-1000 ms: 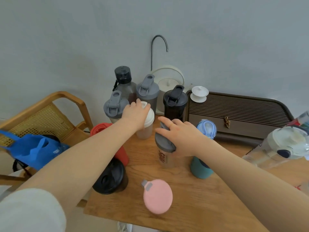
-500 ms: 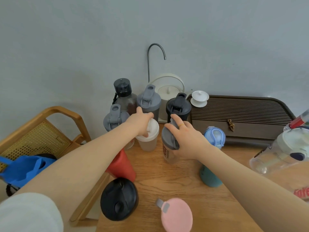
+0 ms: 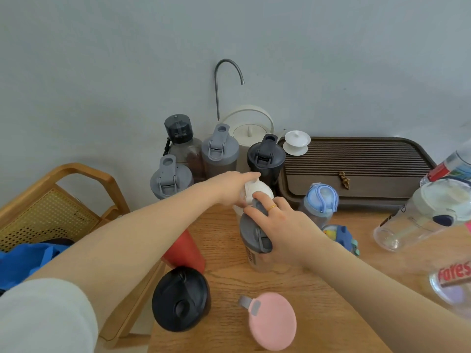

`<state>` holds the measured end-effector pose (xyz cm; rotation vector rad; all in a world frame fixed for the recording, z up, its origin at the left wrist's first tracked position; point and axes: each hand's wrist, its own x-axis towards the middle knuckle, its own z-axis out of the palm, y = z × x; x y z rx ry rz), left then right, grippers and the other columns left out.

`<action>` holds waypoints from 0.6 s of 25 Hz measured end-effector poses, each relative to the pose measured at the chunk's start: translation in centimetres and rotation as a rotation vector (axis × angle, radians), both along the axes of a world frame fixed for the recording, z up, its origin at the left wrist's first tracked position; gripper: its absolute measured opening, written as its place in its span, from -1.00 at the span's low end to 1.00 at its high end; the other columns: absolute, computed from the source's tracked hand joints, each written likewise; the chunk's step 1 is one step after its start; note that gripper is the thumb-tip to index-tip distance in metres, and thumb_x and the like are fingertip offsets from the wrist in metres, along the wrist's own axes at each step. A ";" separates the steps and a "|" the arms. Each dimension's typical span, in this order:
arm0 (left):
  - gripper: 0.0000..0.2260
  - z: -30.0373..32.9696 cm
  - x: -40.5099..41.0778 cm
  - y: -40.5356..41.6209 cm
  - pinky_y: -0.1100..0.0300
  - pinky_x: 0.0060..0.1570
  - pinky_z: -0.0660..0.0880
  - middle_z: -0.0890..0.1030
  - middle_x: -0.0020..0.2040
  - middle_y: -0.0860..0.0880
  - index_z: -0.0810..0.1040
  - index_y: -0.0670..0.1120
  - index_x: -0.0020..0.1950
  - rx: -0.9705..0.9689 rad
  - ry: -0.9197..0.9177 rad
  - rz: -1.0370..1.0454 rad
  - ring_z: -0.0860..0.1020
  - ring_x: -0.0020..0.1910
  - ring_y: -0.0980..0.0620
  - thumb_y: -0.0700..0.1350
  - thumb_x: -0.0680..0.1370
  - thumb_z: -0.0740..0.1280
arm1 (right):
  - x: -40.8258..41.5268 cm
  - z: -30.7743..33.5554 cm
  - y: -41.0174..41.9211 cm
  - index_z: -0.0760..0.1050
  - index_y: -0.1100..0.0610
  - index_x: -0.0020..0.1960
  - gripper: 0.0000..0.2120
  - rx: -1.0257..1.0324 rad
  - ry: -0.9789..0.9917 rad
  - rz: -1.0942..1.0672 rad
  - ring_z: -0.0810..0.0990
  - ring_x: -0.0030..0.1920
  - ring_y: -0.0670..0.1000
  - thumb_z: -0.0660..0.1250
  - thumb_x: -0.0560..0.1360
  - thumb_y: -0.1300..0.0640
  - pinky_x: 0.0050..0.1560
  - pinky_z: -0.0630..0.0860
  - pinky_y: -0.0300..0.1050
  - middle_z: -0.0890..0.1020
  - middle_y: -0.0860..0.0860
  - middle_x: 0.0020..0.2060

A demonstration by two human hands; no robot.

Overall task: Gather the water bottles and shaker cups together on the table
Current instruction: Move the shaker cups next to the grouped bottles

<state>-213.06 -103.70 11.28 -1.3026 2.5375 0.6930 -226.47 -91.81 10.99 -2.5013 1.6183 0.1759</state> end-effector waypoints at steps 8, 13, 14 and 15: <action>-0.51 4.3 5.7 2.0 0.16 0.05 0.47 0.51 0.26 -0.03 0.29 0.00 0.37 0.080 0.009 -0.057 0.51 0.08 0.05 -0.31 0.47 0.16 | 5.1 -1.2 -1.6 -0.05 0.02 0.44 -0.02 -0.090 -0.061 0.059 0.23 0.30 0.19 0.42 0.25 -0.27 -0.03 0.53 0.07 0.03 0.11 0.47; -0.12 3.4 5.6 4.7 0.03 0.12 0.48 0.36 0.33 -0.05 -0.09 0.02 0.50 -0.067 0.017 -0.014 0.43 0.21 -0.01 0.12 0.36 0.39 | 1.1 0.3 -3.3 0.13 0.04 0.44 -0.16 -0.074 -0.428 -0.109 0.31 0.37 0.10 0.17 0.31 -0.40 0.23 0.43 0.07 0.14 0.02 0.49; -0.09 3.0 5.3 5.2 0.01 0.12 0.48 0.32 0.34 -0.03 -0.10 0.03 0.49 -0.098 -0.003 -0.011 0.41 0.24 -0.02 0.20 0.34 0.39 | -0.5 0.2 -4.1 0.25 0.07 0.38 -0.31 -0.109 -0.509 -0.192 0.34 0.36 0.09 0.18 0.38 -0.30 0.24 0.42 0.06 0.23 0.02 0.45; -0.08 2.6 4.9 5.8 0.00 0.09 0.48 0.30 0.34 -0.03 -0.06 0.03 0.48 -0.133 -0.040 -0.014 0.40 0.24 -0.03 0.25 0.31 0.39 | -1.7 0.1 -5.1 0.32 0.09 0.33 -0.44 -0.124 -0.487 -0.225 0.36 0.34 0.10 0.23 0.44 -0.19 0.25 0.40 0.05 0.31 0.03 0.41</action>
